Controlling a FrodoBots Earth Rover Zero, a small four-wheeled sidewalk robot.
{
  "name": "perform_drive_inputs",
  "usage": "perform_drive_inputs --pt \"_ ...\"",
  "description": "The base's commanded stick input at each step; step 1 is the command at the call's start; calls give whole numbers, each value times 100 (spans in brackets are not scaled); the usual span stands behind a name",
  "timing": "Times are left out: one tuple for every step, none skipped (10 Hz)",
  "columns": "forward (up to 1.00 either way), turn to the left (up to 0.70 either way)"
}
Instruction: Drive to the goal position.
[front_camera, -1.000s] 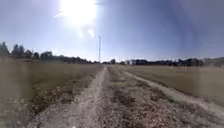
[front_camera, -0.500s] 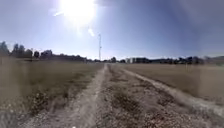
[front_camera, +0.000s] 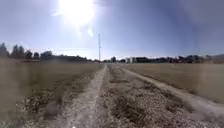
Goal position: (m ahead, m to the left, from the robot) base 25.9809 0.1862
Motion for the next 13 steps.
perform_drive_inputs --pt "50 0" --pt "50 0" --pt "50 0" --pt "50 0" --pt "50 0" --pt "50 0" --pt "50 0" --pt "50 0" --pt "50 0" --pt "50 0" --pt "50 0" --pt "50 0" --pt "50 0"
